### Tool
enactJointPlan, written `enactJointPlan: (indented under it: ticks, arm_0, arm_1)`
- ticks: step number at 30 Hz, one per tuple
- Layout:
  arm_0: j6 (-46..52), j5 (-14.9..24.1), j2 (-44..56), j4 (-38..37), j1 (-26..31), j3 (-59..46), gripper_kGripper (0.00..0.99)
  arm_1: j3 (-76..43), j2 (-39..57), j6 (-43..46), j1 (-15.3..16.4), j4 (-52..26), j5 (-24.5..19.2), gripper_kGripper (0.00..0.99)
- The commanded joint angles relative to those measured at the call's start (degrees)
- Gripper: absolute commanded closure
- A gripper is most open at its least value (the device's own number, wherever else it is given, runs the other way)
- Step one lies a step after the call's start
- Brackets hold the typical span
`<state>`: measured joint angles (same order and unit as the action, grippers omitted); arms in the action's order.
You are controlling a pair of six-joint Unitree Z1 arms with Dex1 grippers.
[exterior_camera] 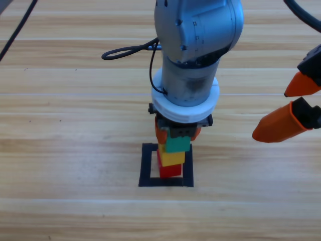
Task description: Stack the blocks in the rectangular block: red at the bottom, yellow in the middle, green on top
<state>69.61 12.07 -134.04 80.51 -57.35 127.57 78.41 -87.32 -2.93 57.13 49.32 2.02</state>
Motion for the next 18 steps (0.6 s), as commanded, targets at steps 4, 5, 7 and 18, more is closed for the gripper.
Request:
enactJointPlan:
  ticks: [4, 5, 7, 18]
  arm_0:
    - [-0.97, 0.67, 0.36, 0.35, 1.28, -1.97, 0.99]
    - [-1.06, 0.67, 0.45, 0.35, 1.37, -1.97, 0.99]
    - [-1.06, 0.67, 0.62, 0.35, 1.45, -2.15, 0.99]
    - [-1.67, 0.67, 0.45, 0.35, 1.89, -2.41, 0.99]
  arm_1:
    - [-1.25, -3.64, 0.38, -1.23, -1.24, 1.58, 0.0]
    - [-1.25, -3.55, 0.47, -1.23, -1.24, 1.58, 0.0]
    - [-1.25, -3.55, 0.47, -1.23, -1.24, 1.67, 0.0]
    - [-1.25, -3.64, 0.56, -1.23, -1.24, 2.02, 0.0]
